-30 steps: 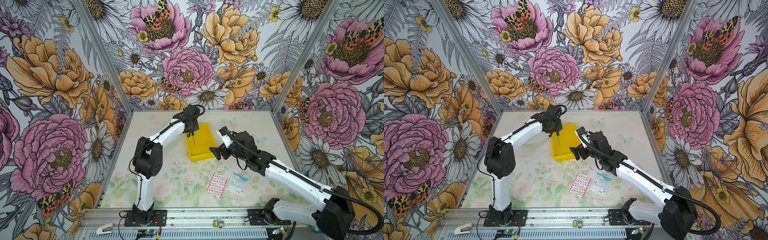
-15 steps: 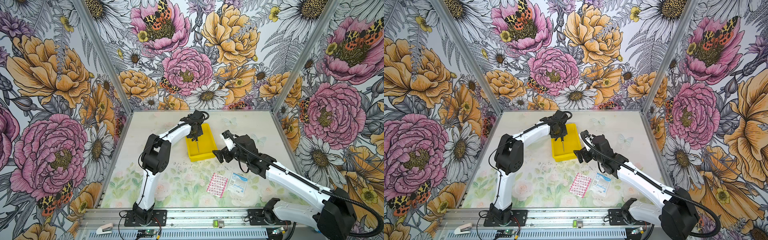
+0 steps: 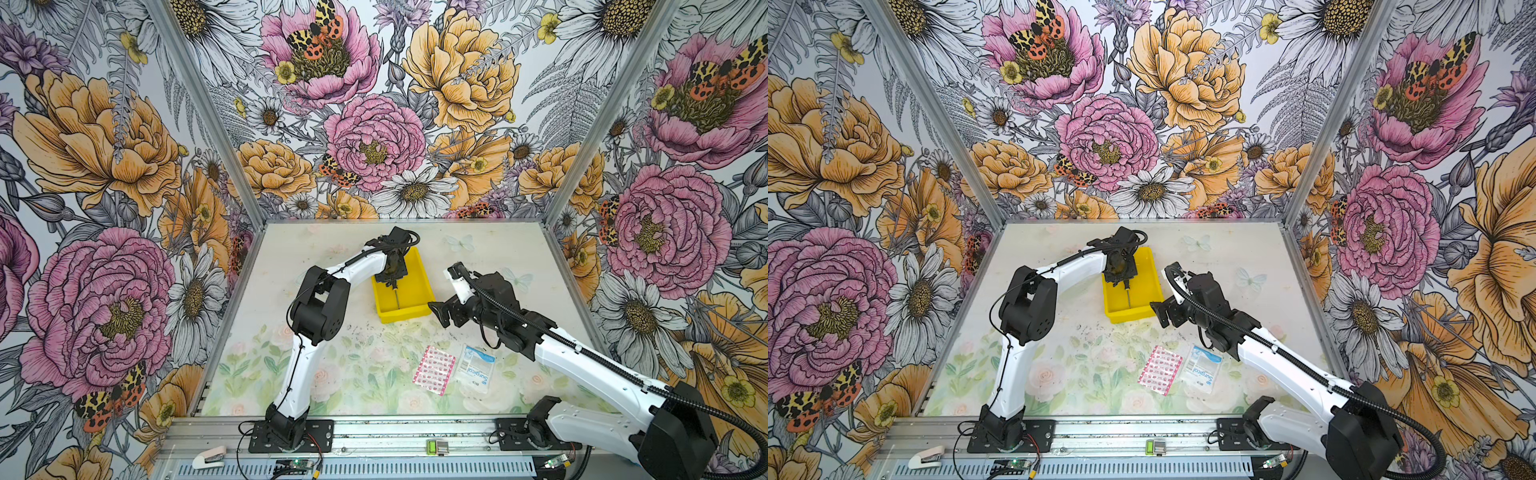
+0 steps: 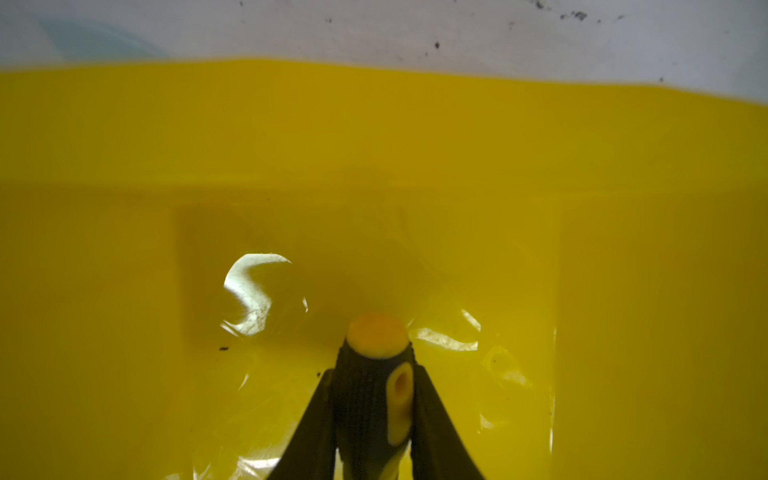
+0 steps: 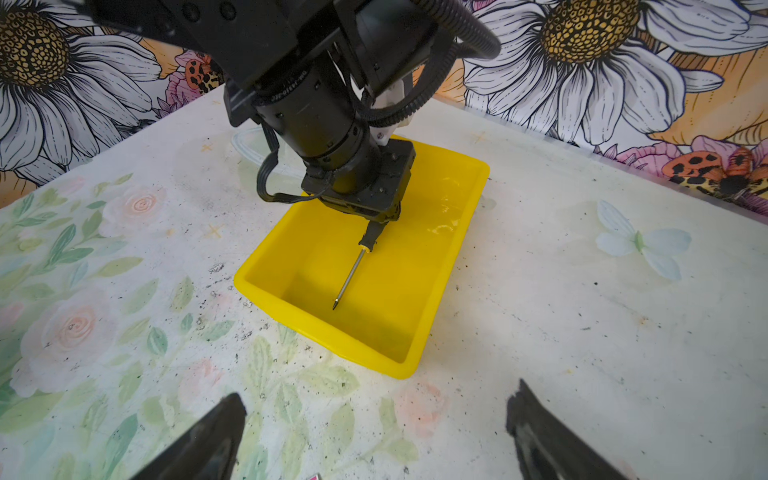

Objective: Put the screwdriver in the bin
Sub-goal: 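Lower the screwdriver into the yellow bin and open the left gripper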

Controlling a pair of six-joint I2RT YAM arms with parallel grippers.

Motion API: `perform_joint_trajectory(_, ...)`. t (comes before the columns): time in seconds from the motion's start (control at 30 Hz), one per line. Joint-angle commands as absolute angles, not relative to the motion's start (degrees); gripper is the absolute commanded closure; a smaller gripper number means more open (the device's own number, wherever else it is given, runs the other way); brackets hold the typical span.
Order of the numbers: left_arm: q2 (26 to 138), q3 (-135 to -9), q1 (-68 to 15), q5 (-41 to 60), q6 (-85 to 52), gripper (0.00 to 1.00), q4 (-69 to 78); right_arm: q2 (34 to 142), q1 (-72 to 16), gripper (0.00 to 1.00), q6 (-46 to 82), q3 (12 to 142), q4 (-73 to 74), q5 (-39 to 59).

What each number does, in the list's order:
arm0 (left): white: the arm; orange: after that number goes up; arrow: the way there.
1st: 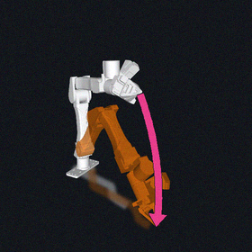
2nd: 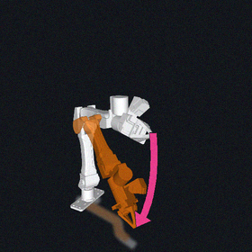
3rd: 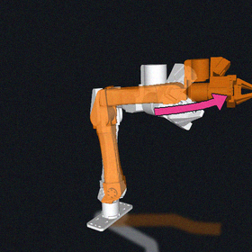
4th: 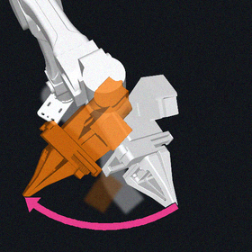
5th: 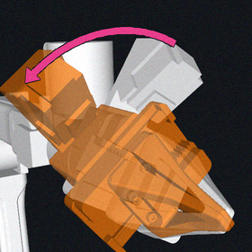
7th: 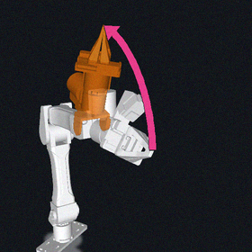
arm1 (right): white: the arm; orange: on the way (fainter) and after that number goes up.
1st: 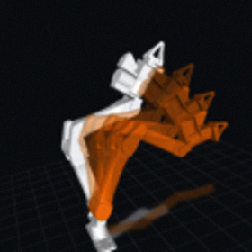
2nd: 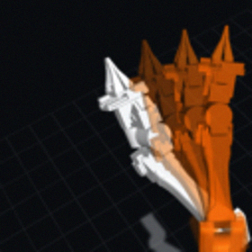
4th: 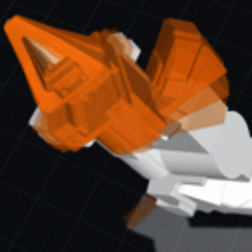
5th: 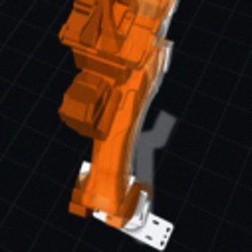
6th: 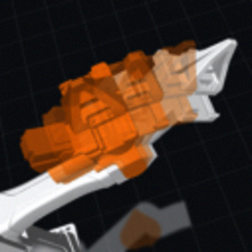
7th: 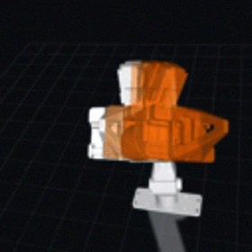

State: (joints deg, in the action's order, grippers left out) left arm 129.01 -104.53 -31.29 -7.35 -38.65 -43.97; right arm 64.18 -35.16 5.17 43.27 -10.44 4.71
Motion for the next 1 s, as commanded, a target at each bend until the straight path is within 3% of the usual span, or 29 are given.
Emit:
perform_joint_trajectory(0.0, 130.46, -106.73, -31.74, -7.09, -39.38, 0.8, -43.74, 64.05, -34.74, 0.01, 5.91, 42.67, -8.28, 4.86)
perform_joint_trajectory(0.97, 134.81, -108.98, -33.12, -6.77, -39.61, 0.72, -43.81, 63.45, -34.39, 0.01, 6.24, 42.61, -7.64, 4.41)
